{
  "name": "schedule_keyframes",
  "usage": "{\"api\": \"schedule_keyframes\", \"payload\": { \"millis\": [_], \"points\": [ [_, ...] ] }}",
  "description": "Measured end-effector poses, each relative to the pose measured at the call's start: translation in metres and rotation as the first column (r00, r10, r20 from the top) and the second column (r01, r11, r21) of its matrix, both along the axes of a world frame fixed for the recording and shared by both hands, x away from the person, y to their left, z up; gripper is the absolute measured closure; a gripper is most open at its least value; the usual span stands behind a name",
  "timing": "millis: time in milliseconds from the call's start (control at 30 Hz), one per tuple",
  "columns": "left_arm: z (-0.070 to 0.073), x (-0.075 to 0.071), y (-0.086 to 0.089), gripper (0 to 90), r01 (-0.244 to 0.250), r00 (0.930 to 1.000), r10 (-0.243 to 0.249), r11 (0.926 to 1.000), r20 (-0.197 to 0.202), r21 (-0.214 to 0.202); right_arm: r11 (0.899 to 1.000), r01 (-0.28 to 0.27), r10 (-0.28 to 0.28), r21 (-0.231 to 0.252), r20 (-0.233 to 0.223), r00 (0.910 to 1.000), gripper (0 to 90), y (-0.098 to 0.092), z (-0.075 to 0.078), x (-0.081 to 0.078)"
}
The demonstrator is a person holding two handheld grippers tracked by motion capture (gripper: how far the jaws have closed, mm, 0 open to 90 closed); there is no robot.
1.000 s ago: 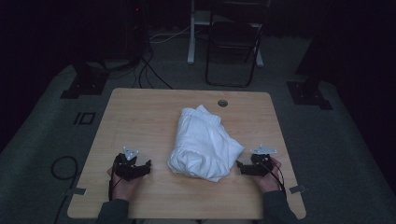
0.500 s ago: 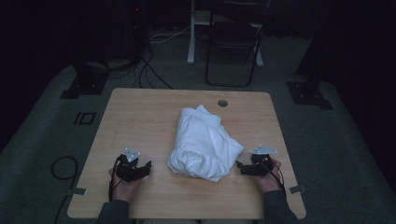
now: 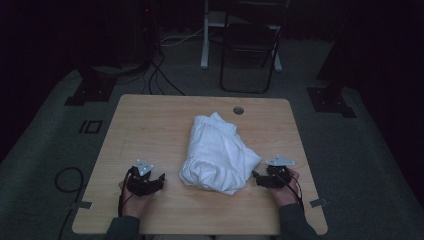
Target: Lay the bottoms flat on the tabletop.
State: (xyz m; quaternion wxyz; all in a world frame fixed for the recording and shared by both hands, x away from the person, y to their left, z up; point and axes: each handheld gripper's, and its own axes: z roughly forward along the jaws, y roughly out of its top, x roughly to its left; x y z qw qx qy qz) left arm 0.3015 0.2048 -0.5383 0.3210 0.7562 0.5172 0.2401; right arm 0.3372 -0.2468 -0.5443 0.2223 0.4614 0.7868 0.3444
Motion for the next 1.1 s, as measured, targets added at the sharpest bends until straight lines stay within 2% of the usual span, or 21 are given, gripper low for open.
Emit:
{"api": "schedule_keyframes", "payload": {
  "millis": [133,167,300,433,467,533,600,633,733,833,967,1033,1100],
  "points": [
    [0.002,-0.003,-0.003,30.8,0.013,0.9999,-0.014,0.9999,0.006,0.001,1.0,-0.012,0.012,0.006,0.014,0.9998,22.7,0.003,0.004,-0.002],
    [0.004,-0.006,-0.008,30.1,0.037,0.9992,-0.037,0.9993,0.015,0.001,1.0,-0.021,0.021,0.009,0.023,0.9995,22.7,0.005,0.007,-0.003],
    [0.007,-0.01,-0.014,29.6,0.065,0.9977,-0.064,0.9979,0.023,-0.01,1.0,-0.023,0.023,0.006,0.044,0.9988,23.8,0.01,0.013,-0.003],
    [0.013,-0.013,-0.023,29.5,0.099,0.9946,-0.098,0.9947,0.031,-0.026,1.0,-0.001,0.002,-0.003,0.045,0.999,31.5,0.015,0.012,0.004],
    [0.015,-0.014,-0.027,29.4,0.113,0.9931,-0.112,0.9932,0.034,-0.028,1.0,0.004,-0.003,-0.007,0.044,0.999,34.1,0.017,0.011,0.007],
    [0.018,-0.016,-0.034,29.4,0.133,0.9906,-0.132,0.9907,0.037,-0.03,1.0,0.001,0.0,-0.019,0.045,0.999,45.7,0.02,0.008,0.01],
    [0.022,-0.018,-0.043,29.5,0.163,0.9859,-0.162,0.9863,0.042,-0.027,1.0,-0.002,0.003,-0.019,0.018,0.9998,50.9,0.021,0.003,0.013],
    [0.023,-0.018,-0.047,29.5,0.177,0.9833,-0.176,0.9841,0.048,-0.019,0.999,-0.006,0.006,-0.034,0.009,0.9999,51.6,0.022,0.001,0.014],
    [0.025,-0.02,-0.06,27.3,0.215,0.9754,-0.214,0.9764,0.052,-0.017,1.0,0.001,-0.001,-0.016,0.001,1.0,52.0,0.021,0.0,0.015],
    [0.029,-0.021,-0.071,23.8,0.243,0.9693,-0.241,0.9686,0.051,-0.051,1.0,0.003,-0.003,-0.003,-0.008,1.0,52.4,0.02,0.0,0.015],
    [0.038,-0.016,-0.082,21.3,0.243,0.9675,-0.239,0.969,0.082,-0.044,0.999,-0.006,0.006,0.033,-0.02,0.9998,55.5,0.017,-0.002,0.016],
    [0.04,-0.011,-0.083,21.4,0.22,0.9713,-0.215,0.9746,0.101,-0.04,0.999,-0.01,0.011,0.039,-0.022,0.9997,57.2,0.017,-0.002,0.016],
    [0.041,-0.005,-0.076,21.5,0.177,0.9793,-0.168,0.9815,0.113,-0.074,0.999,-0.014,0.015,0.035,-0.02,0.9997,58.3,0.017,-0.002,0.016]
  ]
}}
